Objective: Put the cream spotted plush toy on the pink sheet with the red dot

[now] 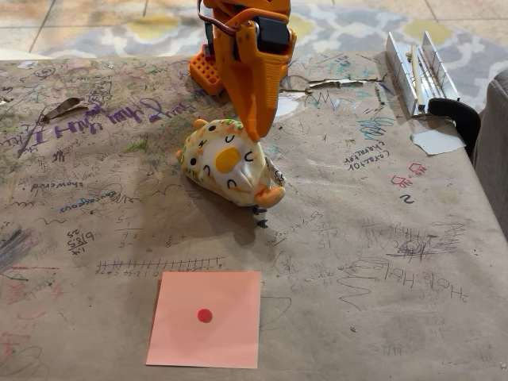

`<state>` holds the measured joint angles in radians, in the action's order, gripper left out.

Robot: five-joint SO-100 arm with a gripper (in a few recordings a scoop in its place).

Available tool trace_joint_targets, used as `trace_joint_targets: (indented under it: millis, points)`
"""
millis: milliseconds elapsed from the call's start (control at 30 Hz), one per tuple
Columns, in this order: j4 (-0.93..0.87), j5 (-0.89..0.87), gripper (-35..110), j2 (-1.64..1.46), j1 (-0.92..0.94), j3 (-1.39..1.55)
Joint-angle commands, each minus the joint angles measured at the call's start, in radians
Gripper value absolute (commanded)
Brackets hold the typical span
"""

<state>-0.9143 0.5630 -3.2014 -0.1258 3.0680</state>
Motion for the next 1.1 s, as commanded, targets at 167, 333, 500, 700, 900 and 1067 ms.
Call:
trace_joint_targets:
  millis: [167,333,500,700,900,1067]
  points:
    - [-0.301,0.345,9,0.403,0.054,-0.469]
    - [-0.407,0.52,27,0.578,0.137,-0.601]
    - [-0.476,0.675,31,0.827,0.212,-0.699]
    - [-0.383,0.784,34,1.154,0.253,-0.741]
    - [-0.255,0.775,32,1.35,0.278,-0.799]
    - [-0.143,0.77,0,1.408,0.262,-0.752]
